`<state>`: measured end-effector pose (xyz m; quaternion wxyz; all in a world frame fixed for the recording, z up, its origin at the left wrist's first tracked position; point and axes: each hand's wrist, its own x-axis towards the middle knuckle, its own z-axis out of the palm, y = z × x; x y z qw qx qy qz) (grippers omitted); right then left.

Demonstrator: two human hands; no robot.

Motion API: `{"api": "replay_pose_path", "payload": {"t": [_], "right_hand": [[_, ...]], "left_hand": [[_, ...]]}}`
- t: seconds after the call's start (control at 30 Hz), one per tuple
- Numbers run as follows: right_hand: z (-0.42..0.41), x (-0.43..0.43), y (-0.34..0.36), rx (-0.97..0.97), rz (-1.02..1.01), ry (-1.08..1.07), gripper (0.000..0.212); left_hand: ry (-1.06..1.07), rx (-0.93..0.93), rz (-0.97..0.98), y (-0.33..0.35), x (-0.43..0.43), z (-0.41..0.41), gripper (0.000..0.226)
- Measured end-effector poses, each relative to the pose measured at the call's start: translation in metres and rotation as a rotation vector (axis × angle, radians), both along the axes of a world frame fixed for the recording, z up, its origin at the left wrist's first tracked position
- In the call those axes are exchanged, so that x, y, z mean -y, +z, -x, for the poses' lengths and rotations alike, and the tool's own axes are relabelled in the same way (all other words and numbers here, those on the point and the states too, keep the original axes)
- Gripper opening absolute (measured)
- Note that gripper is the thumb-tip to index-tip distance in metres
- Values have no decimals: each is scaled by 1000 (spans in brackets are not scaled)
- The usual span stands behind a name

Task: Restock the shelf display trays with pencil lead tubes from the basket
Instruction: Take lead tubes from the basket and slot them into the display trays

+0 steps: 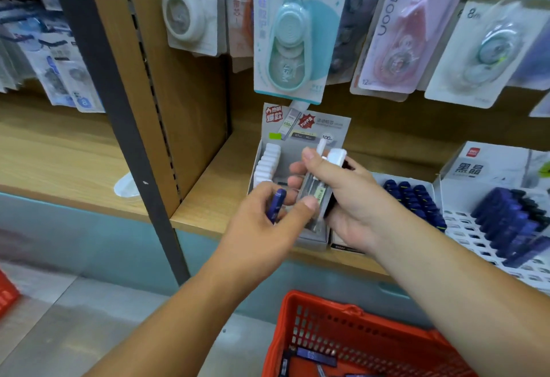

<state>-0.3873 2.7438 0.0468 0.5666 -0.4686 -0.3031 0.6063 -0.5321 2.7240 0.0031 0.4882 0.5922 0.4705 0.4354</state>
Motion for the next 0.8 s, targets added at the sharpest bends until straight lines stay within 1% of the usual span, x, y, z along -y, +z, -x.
{"api": "replay_pose_path", "payload": {"t": [0.07,0.13,0.2,0.3,0.37,0.47,0.6,0.67,0.8], "right_hand": [[-6,1,-1,-24,18,-32,29],[-11,1,-2,-22,43,-49,37],[-15,2,-2,-17,49,-51,41],[-17,3,-2,25,13,-56,39],[-17,4,-3,79,7,-74,33],[-18,3,-5,136,14,-105,25],[-22,-1,-5,277,-27,-102,23],[-25,-5,-3,357,-43,-107,21],[-34,-15,2,420,-34,-188,21]], "left_hand": [[9,-44,-53,-1,0,-7,23],[21,-92,-59,1,-2,-8,25],[-8,-64,-22,3,-3,-11,22],[-13,57,53,0,-3,-17,15],[-5,98,86,-2,-5,-19,13],[-37,59,101,-3,-7,-18,17],[-61,4,112,-6,-11,-15,20],[-60,-2,116,-6,-13,-13,18],[-62,-47,90,-11,-15,-5,17]]}}
